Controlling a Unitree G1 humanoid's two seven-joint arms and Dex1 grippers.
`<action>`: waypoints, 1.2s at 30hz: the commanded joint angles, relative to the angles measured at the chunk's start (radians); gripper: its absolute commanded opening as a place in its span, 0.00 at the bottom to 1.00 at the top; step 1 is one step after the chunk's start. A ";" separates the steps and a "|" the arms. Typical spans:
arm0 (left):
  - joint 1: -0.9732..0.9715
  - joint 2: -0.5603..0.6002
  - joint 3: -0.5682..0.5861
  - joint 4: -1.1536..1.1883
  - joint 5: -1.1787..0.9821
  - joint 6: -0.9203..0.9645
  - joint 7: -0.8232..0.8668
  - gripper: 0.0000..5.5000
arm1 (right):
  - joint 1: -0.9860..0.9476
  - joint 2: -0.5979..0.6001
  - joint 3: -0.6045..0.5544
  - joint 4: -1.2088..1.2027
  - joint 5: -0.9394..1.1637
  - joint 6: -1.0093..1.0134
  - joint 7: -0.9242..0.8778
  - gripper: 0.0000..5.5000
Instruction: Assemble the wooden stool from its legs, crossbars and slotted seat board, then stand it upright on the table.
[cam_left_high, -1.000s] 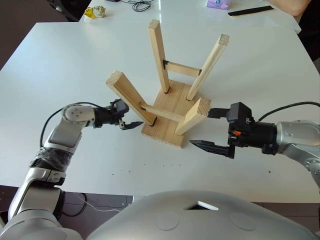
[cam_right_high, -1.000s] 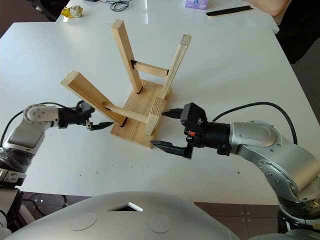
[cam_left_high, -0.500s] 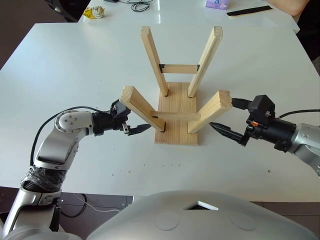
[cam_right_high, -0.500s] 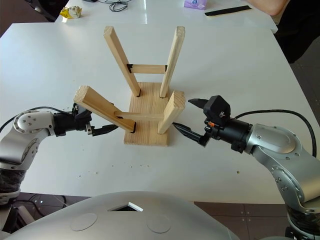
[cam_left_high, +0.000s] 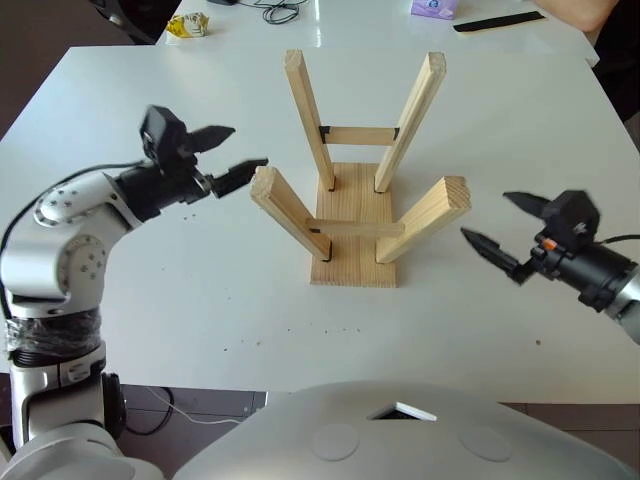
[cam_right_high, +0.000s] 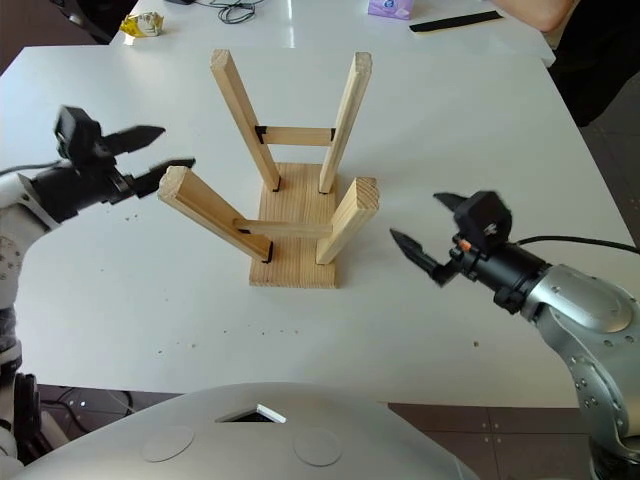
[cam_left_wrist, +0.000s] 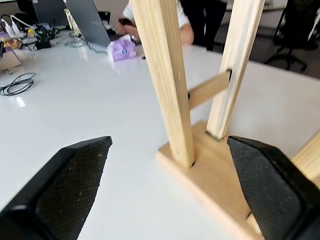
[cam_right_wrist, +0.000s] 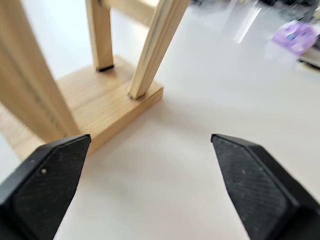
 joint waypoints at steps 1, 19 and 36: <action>-0.112 -0.048 0.156 -0.072 -0.357 0.155 0.259 0.78 | -0.278 0.154 -0.089 -0.022 0.185 -0.005 -0.345 0.81; -0.353 -0.117 -0.039 -0.314 -0.346 0.076 0.634 0.65 | -0.986 0.353 0.343 -0.002 0.429 0.124 -0.919 0.75; -0.266 -0.117 -0.050 -0.352 -0.572 0.080 0.816 0.65 | -0.832 0.243 0.316 0.019 0.455 0.098 -0.938 0.75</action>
